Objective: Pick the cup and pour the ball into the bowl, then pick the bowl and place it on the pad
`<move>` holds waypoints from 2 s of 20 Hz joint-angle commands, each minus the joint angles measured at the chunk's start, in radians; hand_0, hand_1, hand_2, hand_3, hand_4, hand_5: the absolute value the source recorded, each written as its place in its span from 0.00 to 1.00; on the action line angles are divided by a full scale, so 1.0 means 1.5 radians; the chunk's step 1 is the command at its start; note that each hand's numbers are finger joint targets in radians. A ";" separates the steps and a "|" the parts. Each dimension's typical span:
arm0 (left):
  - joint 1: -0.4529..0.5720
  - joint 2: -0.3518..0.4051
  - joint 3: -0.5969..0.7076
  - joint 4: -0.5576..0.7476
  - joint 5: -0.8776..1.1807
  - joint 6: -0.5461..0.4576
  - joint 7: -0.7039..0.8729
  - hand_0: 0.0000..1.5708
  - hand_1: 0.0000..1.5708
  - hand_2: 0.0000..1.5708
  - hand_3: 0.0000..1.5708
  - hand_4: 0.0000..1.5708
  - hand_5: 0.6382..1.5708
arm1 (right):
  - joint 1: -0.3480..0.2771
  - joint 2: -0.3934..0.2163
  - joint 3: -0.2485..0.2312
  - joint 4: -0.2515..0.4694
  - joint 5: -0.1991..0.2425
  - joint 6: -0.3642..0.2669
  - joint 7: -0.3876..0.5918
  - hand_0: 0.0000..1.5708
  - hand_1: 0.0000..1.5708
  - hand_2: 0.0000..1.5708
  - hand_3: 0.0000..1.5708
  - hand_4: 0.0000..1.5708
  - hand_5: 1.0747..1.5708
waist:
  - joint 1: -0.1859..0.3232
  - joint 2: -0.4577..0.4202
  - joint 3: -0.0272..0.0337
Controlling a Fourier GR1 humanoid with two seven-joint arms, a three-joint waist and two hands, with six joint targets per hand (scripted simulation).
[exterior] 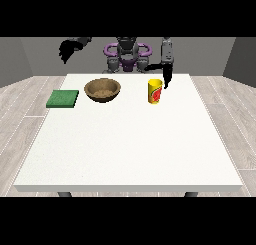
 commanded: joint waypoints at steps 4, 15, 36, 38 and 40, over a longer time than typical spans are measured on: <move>-0.047 0.026 0.031 0.159 0.005 -0.032 -0.063 0.00 0.00 0.00 0.00 0.07 0.86 | 0.021 -0.038 -0.046 0.105 -0.035 0.067 -0.053 0.00 0.00 0.00 0.00 0.42 0.98 | 0.002 -0.036 0.0002; -0.153 0.033 0.093 0.417 0.013 -0.011 -0.224 0.00 0.00 0.00 0.00 0.41 0.96 | -0.011 -0.046 -0.026 0.064 -0.027 0.059 -0.022 0.00 0.00 0.00 0.00 0.43 0.99 | -0.040 0.005 -0.0002; -0.260 0.049 -0.112 0.478 -0.335 0.364 -0.022 0.85 0.85 1.00 1.00 0.90 0.95 | -0.034 -0.137 -0.113 0.228 -0.116 0.139 0.020 0.00 0.00 0.00 0.16 0.40 0.98 | -0.047 -0.140 0.0039; -0.258 0.046 -0.173 0.515 -0.427 0.422 0.016 0.87 0.87 1.00 1.00 0.92 0.96 | -0.045 -0.138 -0.114 0.239 -0.120 0.143 0.016 0.00 0.00 0.00 0.11 0.41 0.98 | -0.056 -0.135 0.0058; -0.317 0.069 -0.205 0.539 -0.490 0.424 0.101 0.86 0.86 1.00 1.00 0.93 0.96 | -0.051 -0.134 -0.108 0.264 -0.118 0.149 0.012 0.00 0.00 0.00 0.10 0.43 0.98 | -0.056 -0.138 0.0060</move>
